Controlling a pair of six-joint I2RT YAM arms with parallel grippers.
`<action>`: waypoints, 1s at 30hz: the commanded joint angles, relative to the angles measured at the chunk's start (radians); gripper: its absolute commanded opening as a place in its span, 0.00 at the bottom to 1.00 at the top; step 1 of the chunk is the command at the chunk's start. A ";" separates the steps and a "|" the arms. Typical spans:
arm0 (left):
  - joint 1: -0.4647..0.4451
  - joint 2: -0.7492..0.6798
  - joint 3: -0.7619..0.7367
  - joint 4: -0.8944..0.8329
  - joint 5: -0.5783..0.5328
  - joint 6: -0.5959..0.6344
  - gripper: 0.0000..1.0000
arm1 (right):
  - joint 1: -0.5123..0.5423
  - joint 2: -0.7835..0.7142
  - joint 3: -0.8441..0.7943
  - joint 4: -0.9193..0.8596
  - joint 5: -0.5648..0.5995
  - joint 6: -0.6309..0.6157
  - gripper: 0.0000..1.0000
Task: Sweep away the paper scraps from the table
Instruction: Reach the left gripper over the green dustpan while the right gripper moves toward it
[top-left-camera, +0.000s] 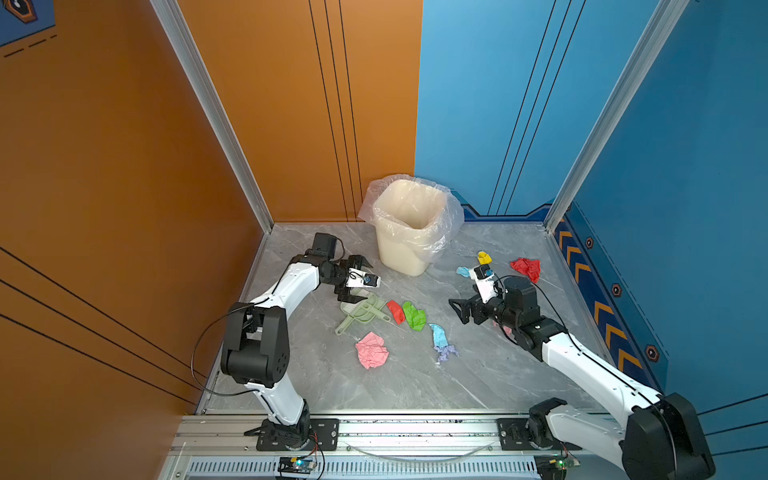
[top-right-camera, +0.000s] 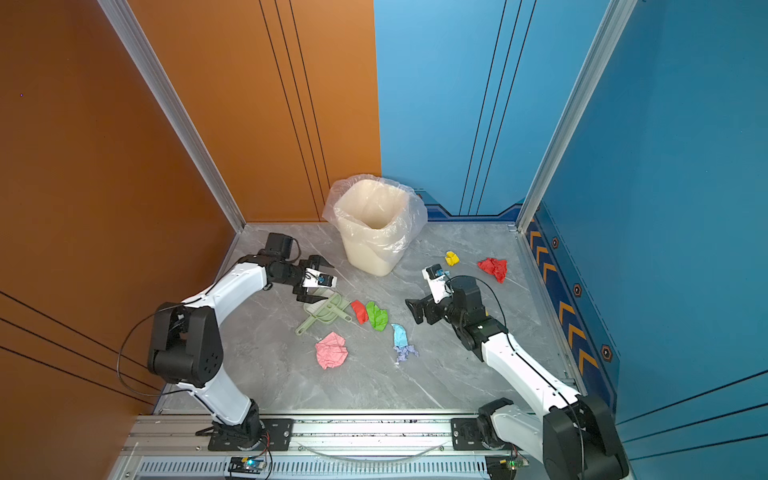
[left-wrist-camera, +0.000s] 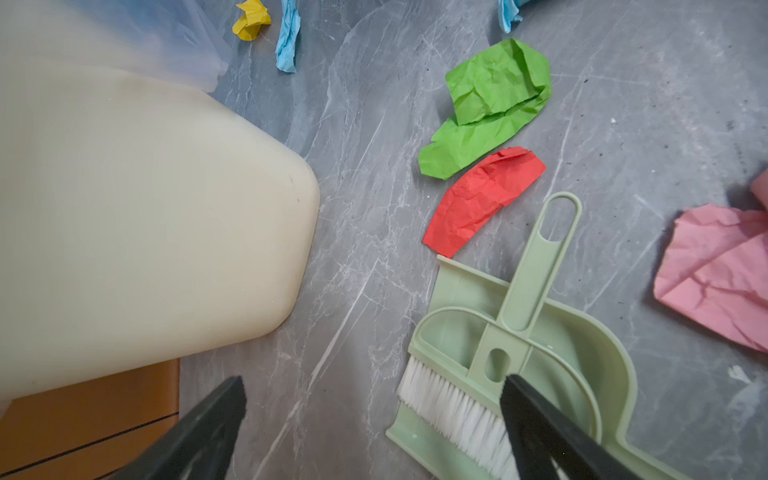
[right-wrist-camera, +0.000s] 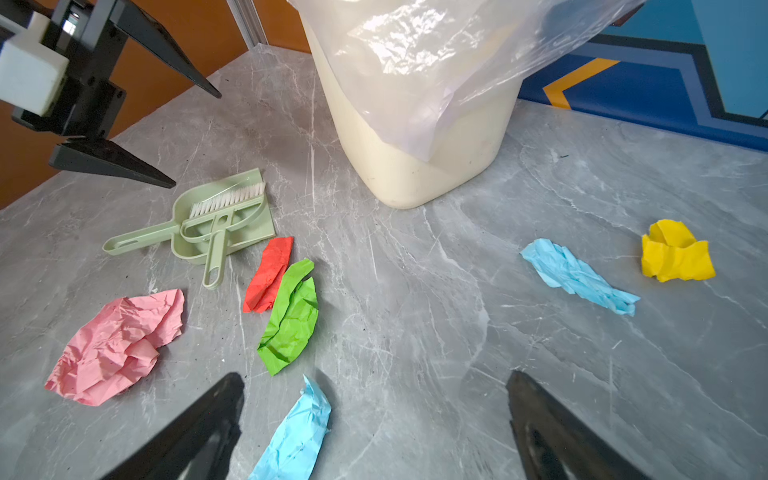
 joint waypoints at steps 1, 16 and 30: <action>-0.008 0.002 0.013 -0.086 0.016 0.090 0.98 | 0.006 0.028 0.022 0.024 0.024 0.019 1.00; -0.060 0.007 0.040 -0.260 -0.085 0.148 0.98 | 0.006 0.074 0.017 0.106 0.025 0.034 1.00; -0.054 0.101 0.138 -0.362 -0.222 0.245 0.98 | 0.028 0.160 0.062 0.149 0.030 0.045 1.00</action>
